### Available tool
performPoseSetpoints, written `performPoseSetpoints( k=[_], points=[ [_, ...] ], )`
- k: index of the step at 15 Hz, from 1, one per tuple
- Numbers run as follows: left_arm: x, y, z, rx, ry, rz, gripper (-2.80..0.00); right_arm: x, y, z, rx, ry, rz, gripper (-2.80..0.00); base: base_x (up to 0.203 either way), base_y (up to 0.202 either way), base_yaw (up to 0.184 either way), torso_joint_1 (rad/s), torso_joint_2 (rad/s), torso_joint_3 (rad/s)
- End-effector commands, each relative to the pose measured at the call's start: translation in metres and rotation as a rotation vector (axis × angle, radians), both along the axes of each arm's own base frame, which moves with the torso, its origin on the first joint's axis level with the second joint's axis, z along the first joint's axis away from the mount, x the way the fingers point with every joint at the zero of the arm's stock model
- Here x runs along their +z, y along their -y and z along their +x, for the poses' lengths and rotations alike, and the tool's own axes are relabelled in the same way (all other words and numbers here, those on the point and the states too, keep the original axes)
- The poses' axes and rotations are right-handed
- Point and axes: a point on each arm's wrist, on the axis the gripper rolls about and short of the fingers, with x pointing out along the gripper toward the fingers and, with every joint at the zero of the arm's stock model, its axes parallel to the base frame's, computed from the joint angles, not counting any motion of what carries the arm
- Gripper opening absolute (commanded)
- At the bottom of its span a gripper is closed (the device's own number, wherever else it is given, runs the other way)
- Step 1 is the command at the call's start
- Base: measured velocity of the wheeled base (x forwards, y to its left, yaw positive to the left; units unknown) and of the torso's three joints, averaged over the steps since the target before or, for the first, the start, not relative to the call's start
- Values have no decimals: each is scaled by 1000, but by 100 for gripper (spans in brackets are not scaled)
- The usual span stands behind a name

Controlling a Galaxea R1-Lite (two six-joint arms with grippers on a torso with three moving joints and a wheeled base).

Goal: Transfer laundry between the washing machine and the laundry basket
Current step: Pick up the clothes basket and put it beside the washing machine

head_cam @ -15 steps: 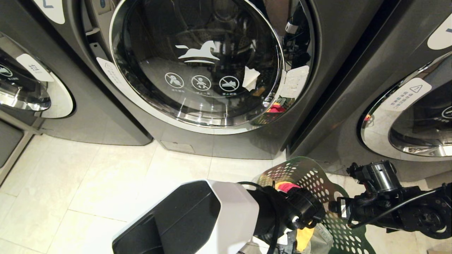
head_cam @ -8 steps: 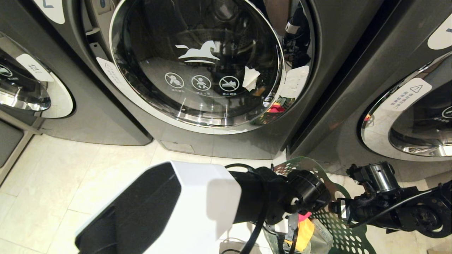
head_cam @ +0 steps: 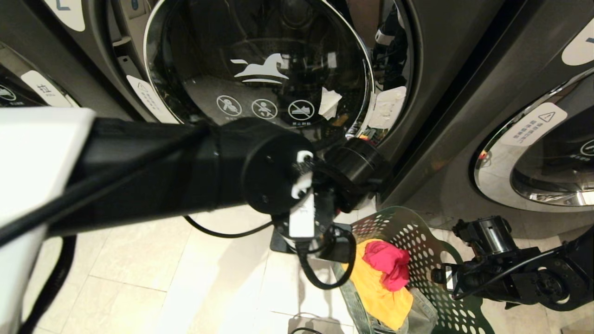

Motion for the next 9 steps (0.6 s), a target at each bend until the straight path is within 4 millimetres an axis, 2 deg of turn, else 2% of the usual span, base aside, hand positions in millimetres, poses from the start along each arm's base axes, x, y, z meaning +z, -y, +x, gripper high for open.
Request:
performPoseSetpoints(
  k=[1, 5, 9],
  points=[
    [25, -38, -4, 58, 18, -28, 0, -4, 1, 1, -8, -13, -6, 0, 0, 0, 0, 0, 0, 0],
    [10, -96, -23, 130, -36, 97, 0, -6, 2, -2, -29, -21, -29, 0, 0, 0, 0, 0, 0, 0],
    [20, -183, -57, 284, -3, 100, 0, -4, 8, 5, -60, 1, -23, 0, 0, 0, 0, 0, 0, 0]
  ],
)
